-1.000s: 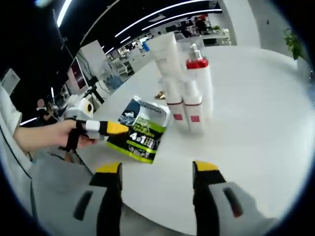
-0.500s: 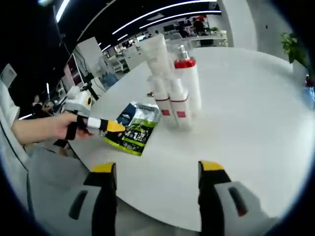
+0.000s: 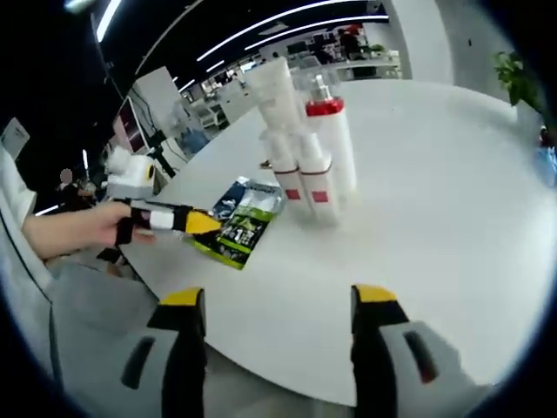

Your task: Arrange the skincare products in the storage area until every visible bottle or jar stands upright without overlapping.

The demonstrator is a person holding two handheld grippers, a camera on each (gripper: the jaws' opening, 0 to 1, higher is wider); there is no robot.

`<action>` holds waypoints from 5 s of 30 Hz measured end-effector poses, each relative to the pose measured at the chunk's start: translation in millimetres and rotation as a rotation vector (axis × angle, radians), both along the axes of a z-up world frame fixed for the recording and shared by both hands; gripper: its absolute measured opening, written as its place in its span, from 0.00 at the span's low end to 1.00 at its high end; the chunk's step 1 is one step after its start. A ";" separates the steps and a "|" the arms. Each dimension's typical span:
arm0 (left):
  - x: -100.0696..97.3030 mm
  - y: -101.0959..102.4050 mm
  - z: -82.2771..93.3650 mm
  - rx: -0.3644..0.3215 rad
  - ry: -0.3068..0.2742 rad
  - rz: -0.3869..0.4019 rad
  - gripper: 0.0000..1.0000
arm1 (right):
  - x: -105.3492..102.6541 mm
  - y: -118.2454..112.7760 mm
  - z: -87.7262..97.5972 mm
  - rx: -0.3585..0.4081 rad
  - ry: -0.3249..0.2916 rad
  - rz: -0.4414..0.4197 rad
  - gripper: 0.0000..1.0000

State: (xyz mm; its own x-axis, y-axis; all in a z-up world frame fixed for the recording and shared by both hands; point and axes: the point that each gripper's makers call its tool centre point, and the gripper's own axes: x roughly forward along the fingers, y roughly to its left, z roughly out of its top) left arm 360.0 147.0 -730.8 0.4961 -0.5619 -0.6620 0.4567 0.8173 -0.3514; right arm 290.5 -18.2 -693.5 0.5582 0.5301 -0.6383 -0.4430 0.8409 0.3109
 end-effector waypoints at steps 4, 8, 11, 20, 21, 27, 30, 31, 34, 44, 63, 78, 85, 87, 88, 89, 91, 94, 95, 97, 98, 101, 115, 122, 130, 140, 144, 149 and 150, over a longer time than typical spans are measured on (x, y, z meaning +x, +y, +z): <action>1.0 4.2 1.2 0.099 -0.071 -0.049 0.35 | 0.2 0.2 0.0 0.004 0.002 -0.001 0.68; 7.9 2.3 6.0 0.180 -0.180 -0.121 0.38 | 0.1 -1.0 -0.2 0.004 0.004 -0.004 0.68; 7.5 -11.9 8.5 0.223 -0.265 -0.256 0.43 | -0.3 -2.6 -0.6 0.005 0.006 -0.008 0.68; 10.3 -17.8 -12.3 0.278 -0.248 -0.310 0.44 | 0.1 -4.5 1.0 0.001 0.000 -0.019 0.68; 10.5 -17.9 -12.6 0.274 -0.243 -0.303 0.44 | 0.2 -4.5 1.0 0.001 -0.001 -0.019 0.68; 10.4 -18.1 -11.9 0.273 -0.241 -0.305 0.44 | -0.6 -3.6 -0.6 0.001 0.003 -0.019 0.69; 11.3 -18.8 -11.6 0.273 -0.233 -0.311 0.44 | -0.8 -3.6 -1.1 0.002 0.004 -0.019 0.68; 11.6 -18.6 -11.7 0.272 -0.224 -0.316 0.44 | -0.7 -3.7 -1.1 0.002 0.003 -0.019 0.68; 18.8 -18.6 -4.0 0.243 -0.225 -0.298 0.46 | 0.0 -5.2 -1.1 0.005 0.003 -0.026 0.68; 84.9 -7.3 6.1 0.216 -0.198 -0.084 0.52 | 1.2 -11.9 -1.7 0.010 0.003 -0.056 0.68; 175.3 -18.4 -0.1 0.320 -0.139 0.106 0.60 | 5.0 -23.6 0.4 0.011 -0.006 -0.095 0.68; 189.1 -16.7 -11.8 0.338 -0.080 0.154 0.50 | 6.7 -28.8 -1.8 0.018 0.002 -0.117 0.68; 191.8 -12.1 -12.5 0.329 -0.084 0.160 0.37 | 5.9 -29.9 -2.7 0.018 0.004 -0.120 0.67; 191.2 -12.4 -12.0 0.326 -0.086 0.161 0.36 | 5.6 -31.1 -2.5 0.017 0.005 -0.122 0.67; 190.4 -12.1 -11.5 0.323 -0.086 0.163 0.36 | 5.6 -31.7 -2.1 0.017 0.004 -0.122 0.67; 189.6 -11.0 -11.0 0.321 -0.083 0.168 0.36 | 5.5 -32.6 -1.3 0.016 0.002 -0.124 0.67; 188.0 -7.1 -8.9 0.325 -0.086 0.175 0.35 | 5.6 -33.7 -0.5 0.015 0.000 -0.127 0.67; 185.1 0.9 -4.6 0.327 -0.095 0.185 0.35 | 6.0 -34.3 0.1 0.016 -0.002 -0.128 0.68; 183.6 6.1 -3.1 0.327 -0.099 0.197 0.35 | 6.2 -34.2 0.2 0.016 -0.003 -0.128 0.67; 179.5 14.7 -2.1 0.328 -0.099 0.211 0.35 | 6.4 -33.3 0.2 0.018 -0.003 -0.126 0.67; 177.4 18.7 -1.9 0.329 -0.098 0.217 0.35 | 6.7 -33.0 0.2 0.019 -0.004 -0.125 0.67; 168.0 29.8 0.6 0.323 -0.094 0.244 0.35 | 7.7 -31.0 1.2 0.022 -0.008 -0.119 0.67; 110.2 79.0 3.0 0.343 -0.067 0.355 0.35 | 10.7 -29.1 4.3 0.031 -0.022 -0.107 0.67; 89.5 80.8 2.1 0.336 -0.053 0.375 0.35 | 10.6 -28.5 5.1 0.031 -0.025 -0.096 0.67; 73.4 70.7 -0.5 0.342 -0.044 0.364 0.35 | 9.9 -27.7 7.8 0.030 -0.032 -0.088 0.67; 63.4 78.0 -5.8 0.360 -0.034 0.376 0.35 | 6.0 -29.9 9.5 0.027 -0.035 -0.091 0.67; 61.2 77.6 -8.2 0.360 -0.031 0.372 0.36 | 4.2 -29.3 9.7 0.024 -0.035 -0.088 0.67; 61.1 77.3 -8.4 0.358 -0.038 0.371 0.37 | 4.0 -29.9 11.5 0.024 -0.038 -0.093 0.67; 60.9 76.9 -8.5 0.356 -0.036 0.370 0.37 | 3.8 -30.2 11.9 0.024 -0.038 -0.094 0.67</action>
